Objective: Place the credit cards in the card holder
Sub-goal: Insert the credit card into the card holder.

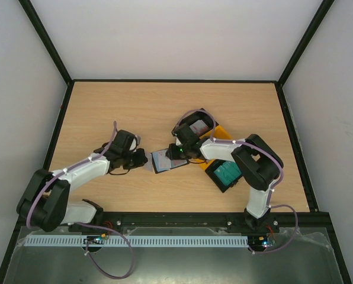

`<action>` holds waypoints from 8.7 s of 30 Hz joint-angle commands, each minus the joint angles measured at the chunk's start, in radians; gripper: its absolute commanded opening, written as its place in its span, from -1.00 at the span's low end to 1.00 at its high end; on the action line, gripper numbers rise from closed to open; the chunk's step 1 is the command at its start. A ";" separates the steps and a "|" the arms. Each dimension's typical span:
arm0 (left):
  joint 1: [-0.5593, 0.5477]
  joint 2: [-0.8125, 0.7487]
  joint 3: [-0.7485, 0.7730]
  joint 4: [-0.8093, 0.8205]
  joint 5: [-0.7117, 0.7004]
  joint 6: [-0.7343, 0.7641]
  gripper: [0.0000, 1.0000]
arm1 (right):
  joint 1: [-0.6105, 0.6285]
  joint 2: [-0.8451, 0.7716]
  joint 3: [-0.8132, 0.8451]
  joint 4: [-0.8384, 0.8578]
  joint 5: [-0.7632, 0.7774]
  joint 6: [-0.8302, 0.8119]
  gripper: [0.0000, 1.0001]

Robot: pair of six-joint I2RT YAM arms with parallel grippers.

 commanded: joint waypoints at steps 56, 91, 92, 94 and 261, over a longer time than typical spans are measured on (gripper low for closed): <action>0.008 0.014 0.011 -0.022 -0.022 0.017 -0.95 | -0.037 0.040 -0.016 -0.029 -0.097 -0.023 -0.96; 0.020 0.078 0.009 -0.023 -0.022 0.027 -0.95 | -0.041 0.115 0.088 -0.203 -0.179 -0.199 -0.96; 0.020 0.077 0.009 -0.025 -0.027 0.027 -0.95 | -0.040 0.103 0.083 -0.207 -0.158 -0.193 -0.97; 0.020 0.077 0.009 -0.029 -0.038 0.026 -0.95 | -0.043 0.079 0.077 -0.213 -0.132 -0.186 -0.96; -0.267 0.228 -0.075 0.657 -0.203 -0.400 -0.16 | 0.014 -0.117 -0.232 -0.040 0.170 0.192 -0.58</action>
